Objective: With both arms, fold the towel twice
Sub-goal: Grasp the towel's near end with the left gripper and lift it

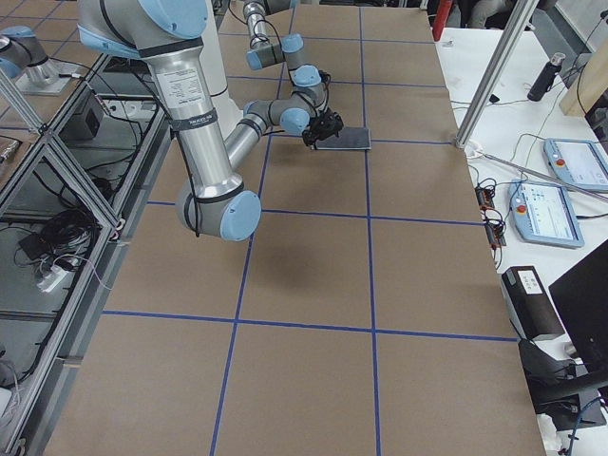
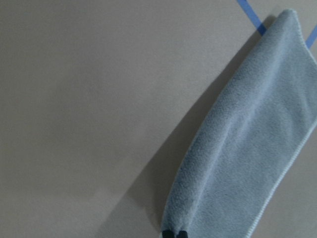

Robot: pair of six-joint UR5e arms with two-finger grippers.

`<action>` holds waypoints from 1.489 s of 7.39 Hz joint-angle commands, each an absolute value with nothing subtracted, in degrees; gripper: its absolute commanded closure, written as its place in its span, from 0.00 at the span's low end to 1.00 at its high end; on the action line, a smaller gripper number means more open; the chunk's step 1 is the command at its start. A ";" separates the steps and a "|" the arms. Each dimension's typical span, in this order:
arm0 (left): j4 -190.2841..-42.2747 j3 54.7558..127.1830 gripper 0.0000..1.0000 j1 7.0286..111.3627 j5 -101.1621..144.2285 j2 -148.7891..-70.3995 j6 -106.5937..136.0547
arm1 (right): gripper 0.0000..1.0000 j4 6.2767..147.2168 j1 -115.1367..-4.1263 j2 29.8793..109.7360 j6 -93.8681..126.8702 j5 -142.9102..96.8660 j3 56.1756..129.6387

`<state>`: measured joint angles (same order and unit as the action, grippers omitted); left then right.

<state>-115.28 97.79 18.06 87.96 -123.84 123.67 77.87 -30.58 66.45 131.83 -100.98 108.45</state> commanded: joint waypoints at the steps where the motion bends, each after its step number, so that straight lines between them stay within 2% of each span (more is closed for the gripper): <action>1: -115.22 102.98 1.00 15.22 86.05 -119.73 124.36 | 0.00 77.87 -30.59 66.45 131.84 -100.99 108.46; 3: -115.31 107.91 1.00 13.19 86.04 -114.02 124.37 | 0.00 77.87 -30.59 66.45 131.84 -100.99 108.54; 5: -115.31 109.07 1.00 13.18 86.04 -111.54 124.02 | 0.00 78.05 -30.67 66.45 131.84 -100.90 108.63; 9: -115.14 107.85 1.00 13.10 83.52 -112.41 124.28 | 0.00 78.13 -30.76 66.45 131.84 -100.72 108.63; 11: -115.14 104.16 1.00 14.23 82.71 -117.22 123.93 | 0.00 78.22 -31.37 66.53 131.75 -100.98 108.55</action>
<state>-115.15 106.05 13.49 83.32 -114.68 124.11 78.15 -30.94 66.51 131.82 -100.78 108.63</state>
